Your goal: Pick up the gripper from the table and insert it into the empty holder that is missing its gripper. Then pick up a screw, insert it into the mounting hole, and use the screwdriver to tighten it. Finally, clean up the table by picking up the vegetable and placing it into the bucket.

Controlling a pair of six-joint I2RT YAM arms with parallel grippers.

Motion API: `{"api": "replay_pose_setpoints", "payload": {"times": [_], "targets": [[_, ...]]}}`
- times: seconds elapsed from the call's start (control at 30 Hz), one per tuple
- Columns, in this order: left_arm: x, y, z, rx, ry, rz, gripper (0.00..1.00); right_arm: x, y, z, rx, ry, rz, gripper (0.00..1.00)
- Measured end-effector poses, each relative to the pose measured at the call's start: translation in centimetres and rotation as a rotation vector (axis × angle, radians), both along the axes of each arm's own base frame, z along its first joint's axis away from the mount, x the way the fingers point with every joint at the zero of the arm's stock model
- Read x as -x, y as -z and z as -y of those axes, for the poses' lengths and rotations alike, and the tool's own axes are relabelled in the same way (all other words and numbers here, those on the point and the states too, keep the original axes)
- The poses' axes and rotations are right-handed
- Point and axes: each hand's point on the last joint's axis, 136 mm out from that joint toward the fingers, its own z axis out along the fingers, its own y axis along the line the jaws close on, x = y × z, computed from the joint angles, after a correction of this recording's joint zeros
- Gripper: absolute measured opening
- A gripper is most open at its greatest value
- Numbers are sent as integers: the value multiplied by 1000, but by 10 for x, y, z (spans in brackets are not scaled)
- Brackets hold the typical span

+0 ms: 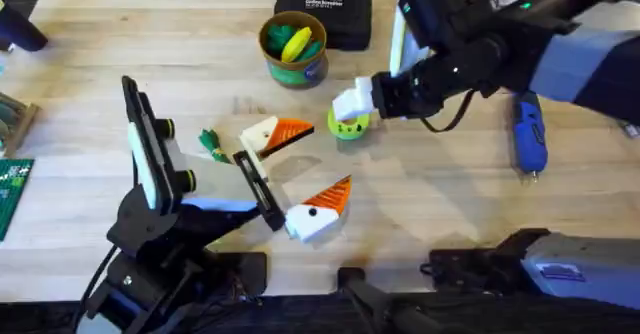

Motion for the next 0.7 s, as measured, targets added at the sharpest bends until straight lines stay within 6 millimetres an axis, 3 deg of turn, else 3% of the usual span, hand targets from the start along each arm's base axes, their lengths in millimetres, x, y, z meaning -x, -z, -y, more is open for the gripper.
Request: {"api": "replay_pose_setpoints", "payload": {"times": [0.13, 0.27, 0.47, 0.7], "targets": [[0, 0, 0, 0, 0, 0, 985, 3, 15, 2, 85, -31, -5, 960], [0, 0, 0, 0, 0, 0, 985, -2, 28, -5, 114, -57, 7, 688], [0, 0, 0, 0, 0, 0, 985, -6, 38, -19, 124, -94, 27, 487], [0, 0, 0, 0, 0, 0, 985, -7, 51, -17, 156, -92, 10, 452]]}}
